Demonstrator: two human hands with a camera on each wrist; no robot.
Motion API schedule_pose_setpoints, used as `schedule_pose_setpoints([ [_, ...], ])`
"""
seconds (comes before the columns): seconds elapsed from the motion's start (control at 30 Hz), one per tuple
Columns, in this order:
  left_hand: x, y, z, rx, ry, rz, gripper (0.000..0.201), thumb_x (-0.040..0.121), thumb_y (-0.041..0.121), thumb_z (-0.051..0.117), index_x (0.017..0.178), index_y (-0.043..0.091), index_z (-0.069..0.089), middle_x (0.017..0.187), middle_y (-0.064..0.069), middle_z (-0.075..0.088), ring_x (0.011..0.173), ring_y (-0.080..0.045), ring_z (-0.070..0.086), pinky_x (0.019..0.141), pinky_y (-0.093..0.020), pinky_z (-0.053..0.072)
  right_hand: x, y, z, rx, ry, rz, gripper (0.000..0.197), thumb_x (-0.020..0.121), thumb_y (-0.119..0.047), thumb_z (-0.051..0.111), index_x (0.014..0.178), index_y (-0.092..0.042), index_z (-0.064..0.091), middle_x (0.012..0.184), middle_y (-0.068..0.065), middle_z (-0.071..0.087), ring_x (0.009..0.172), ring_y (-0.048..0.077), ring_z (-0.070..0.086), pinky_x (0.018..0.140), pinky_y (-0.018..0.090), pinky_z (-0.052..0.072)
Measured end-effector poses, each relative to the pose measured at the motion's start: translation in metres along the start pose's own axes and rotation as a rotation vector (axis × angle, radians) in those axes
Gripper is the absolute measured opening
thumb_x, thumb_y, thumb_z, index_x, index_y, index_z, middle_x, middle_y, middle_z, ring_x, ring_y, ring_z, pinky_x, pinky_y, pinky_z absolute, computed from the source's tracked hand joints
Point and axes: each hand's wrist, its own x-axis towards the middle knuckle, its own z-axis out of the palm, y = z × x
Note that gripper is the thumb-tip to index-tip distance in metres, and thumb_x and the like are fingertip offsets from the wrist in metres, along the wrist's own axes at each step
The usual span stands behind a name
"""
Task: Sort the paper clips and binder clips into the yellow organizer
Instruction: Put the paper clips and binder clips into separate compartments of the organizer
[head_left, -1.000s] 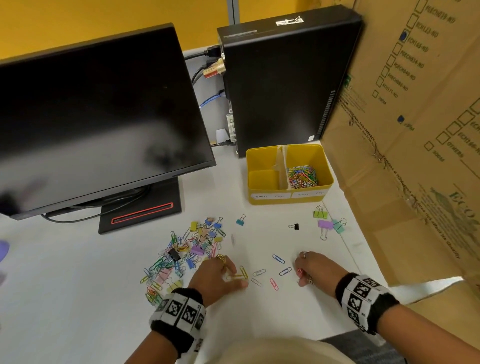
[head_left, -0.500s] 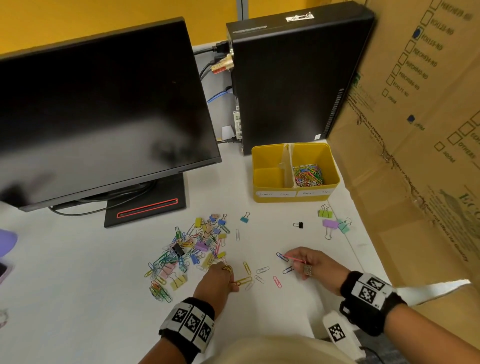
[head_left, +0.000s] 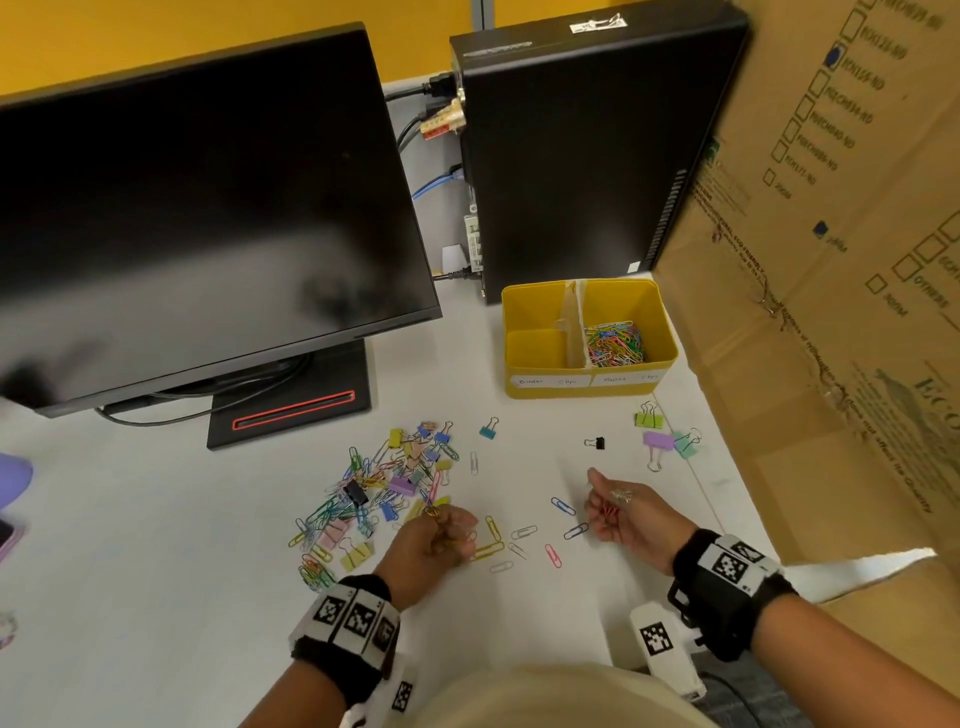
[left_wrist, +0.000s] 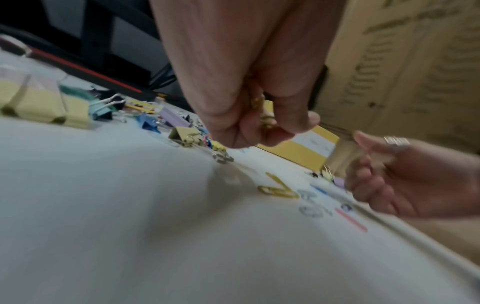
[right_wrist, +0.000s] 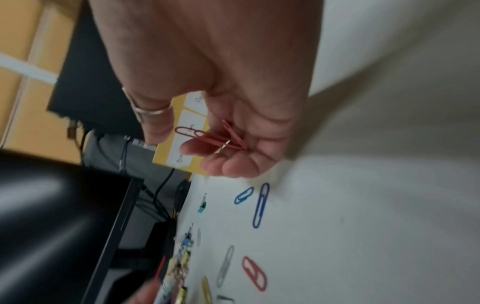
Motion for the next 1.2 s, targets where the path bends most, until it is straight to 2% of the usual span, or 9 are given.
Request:
schedule_pose_setpoints([
  [0.1,0.001,0.003,-0.005,-0.15,-0.089,-0.065,0.021,0.095,0.011,0.047,0.094,0.027,0.061,0.072,0.018,0.054,0.071,-0.001,0.048,0.068,-0.011,0.039,0.001,0.001,0.001,-0.182,0.021,-0.1,0.032,0.09,-0.015,0.054,0.058,-0.011,0.054,0.064,0.008,0.052,0.056,0.015,0.046,0.055,0.022,0.041],
  [0.33,0.005,0.002,-0.011,-0.732,-0.125,-0.221,0.021,0.077,0.035,0.061,0.075,0.016,0.051,0.068,0.002,0.052,0.058,-0.008,0.05,0.049,-0.017,0.035,-0.001,-0.001,0.002,-0.421,0.052,-0.184,0.021,0.075,-0.015,0.074,0.061,-0.009,0.059,0.058,0.002,0.044,0.054,0.007,0.041,0.056,0.012,0.035],
  [0.43,0.007,0.01,-0.007,-0.326,0.0,-0.197,0.027,0.077,0.035,0.068,0.067,0.019,0.049,0.062,0.005,0.047,0.058,-0.008,0.044,0.053,-0.016,0.035,0.001,0.003,0.002,-0.937,0.041,-0.277,0.019,0.064,-0.015,0.082,0.069,-0.019,0.064,0.063,-0.006,0.042,0.061,0.007,0.044,0.058,0.006,0.037],
  [0.5,0.01,0.012,-0.001,0.17,0.092,-0.09,0.025,0.074,0.035,0.075,0.069,0.023,0.054,0.063,0.009,0.045,0.064,-0.009,0.044,0.061,-0.019,0.035,0.004,0.007,0.006,-1.135,-0.012,-0.292,0.014,0.069,-0.009,0.077,0.076,-0.015,0.067,0.069,-0.009,0.043,0.074,0.017,0.054,0.073,0.02,0.05],
  [0.57,0.008,0.012,0.011,0.514,0.033,-0.042,0.034,0.068,0.045,0.076,0.085,0.024,0.057,0.076,0.009,0.049,0.076,-0.01,0.046,0.07,-0.021,0.037,0.006,0.009,0.009,-1.258,-0.06,-0.325,0.005,0.076,-0.002,0.066,0.079,-0.006,0.065,0.072,-0.006,0.043,0.079,0.023,0.058,0.081,0.034,0.052],
  [0.63,0.005,0.009,0.025,0.643,-0.019,-0.094,0.052,0.068,0.047,0.075,0.106,0.018,0.055,0.102,0.003,0.053,0.098,-0.014,0.051,0.085,-0.024,0.041,0.006,0.008,0.014,-1.376,-0.086,-0.316,0.003,0.082,-0.005,0.058,0.083,-0.006,0.061,0.081,-0.001,0.045,0.087,0.024,0.06,0.08,0.029,0.047],
  [0.93,0.0,0.018,0.046,0.4,0.088,-0.225,0.01,0.086,-0.001,0.05,0.085,0.01,0.048,0.111,-0.017,0.064,0.097,-0.023,0.063,0.093,-0.033,0.046,0.008,-0.002,0.016,-1.233,0.085,-0.362,0.038,0.075,0.017,0.035,0.075,-0.019,0.047,0.083,0.001,0.05,0.085,0.022,0.057,0.062,0.008,0.035],
  [1.07,0.011,0.019,0.048,0.348,0.076,-0.387,0.024,0.088,0.003,0.052,0.112,-0.003,0.051,0.119,-0.015,0.062,0.114,-0.025,0.058,0.1,-0.033,0.042,0.02,-0.007,0.023,-1.151,0.251,-0.288,0.044,0.079,0.015,0.037,0.115,-0.006,0.051,0.07,-0.004,0.053,0.084,0.019,0.06,0.074,0.018,0.043],
  [1.2,0.01,0.001,0.051,0.059,0.118,-0.305,0.03,0.092,0.002,0.04,0.118,-0.009,0.047,0.074,-0.001,0.055,0.066,-0.013,0.056,0.067,-0.023,0.048,0.025,-0.008,0.031,-1.145,0.28,-0.268,0.038,0.08,0.013,0.036,0.109,-0.001,0.056,0.1,0.017,0.065,0.077,0.019,0.06,0.064,0.016,0.041],
])
